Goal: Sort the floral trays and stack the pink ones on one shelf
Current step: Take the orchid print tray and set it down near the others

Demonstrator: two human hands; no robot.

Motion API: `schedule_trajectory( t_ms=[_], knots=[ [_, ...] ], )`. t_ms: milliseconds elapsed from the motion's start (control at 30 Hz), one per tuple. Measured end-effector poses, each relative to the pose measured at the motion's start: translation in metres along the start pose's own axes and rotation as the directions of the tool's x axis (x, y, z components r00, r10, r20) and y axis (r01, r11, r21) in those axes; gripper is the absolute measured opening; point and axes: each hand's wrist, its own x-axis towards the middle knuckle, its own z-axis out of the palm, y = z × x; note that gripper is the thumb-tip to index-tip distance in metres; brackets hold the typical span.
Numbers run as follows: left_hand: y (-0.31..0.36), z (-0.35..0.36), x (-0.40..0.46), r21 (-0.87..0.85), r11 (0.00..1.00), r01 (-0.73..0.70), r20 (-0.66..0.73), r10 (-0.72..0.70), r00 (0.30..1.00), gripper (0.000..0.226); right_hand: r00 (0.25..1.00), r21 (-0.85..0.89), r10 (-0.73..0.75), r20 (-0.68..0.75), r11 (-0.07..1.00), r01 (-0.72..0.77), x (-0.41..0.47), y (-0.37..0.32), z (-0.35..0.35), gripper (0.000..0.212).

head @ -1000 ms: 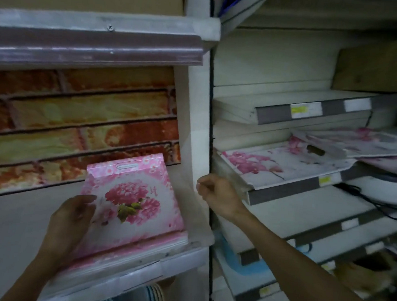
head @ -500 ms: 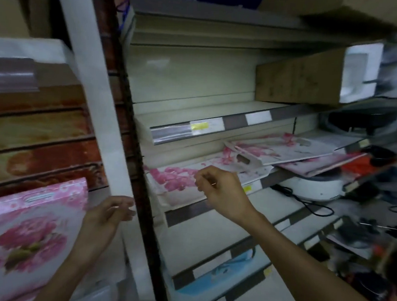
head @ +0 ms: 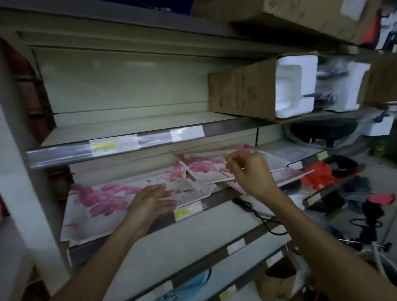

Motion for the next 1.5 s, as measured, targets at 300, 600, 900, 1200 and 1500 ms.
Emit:
schedule_trajectory(
  t_ms=[300,600,900,1200,1500],
  knots=[
    [-0.006,0.072,0.091,-0.004,0.982,0.187,0.080,-0.186,0.979,0.038,0.990,-0.098,0.134,-0.041,0.986,-0.137,0.040,0.054,-0.020,0.017],
    [-0.006,0.094,0.123,-0.056,0.979,0.198,0.051,-0.195,0.979,0.016,0.958,-0.184,0.282,-0.059,0.940,-0.288,0.048,0.087,-0.013,0.023],
    [0.012,0.089,0.097,-0.202,0.960,0.196,0.098,-0.180,0.979,0.018,0.676,0.213,0.717,-0.172,0.697,-0.685,0.053,0.116,-0.016,0.046],
    [0.005,0.071,0.042,-0.154,0.979,0.134,0.235,-0.095,0.967,0.024,0.521,0.906,0.842,0.138,0.106,-0.410,0.038,0.104,-0.031,0.030],
    [-0.014,0.049,-0.030,0.152,0.988,-0.030,0.308,-0.019,0.951,0.024,0.322,0.931,0.947,-0.004,0.121,-0.344,-0.020,0.119,-0.046,0.030]
  ],
)
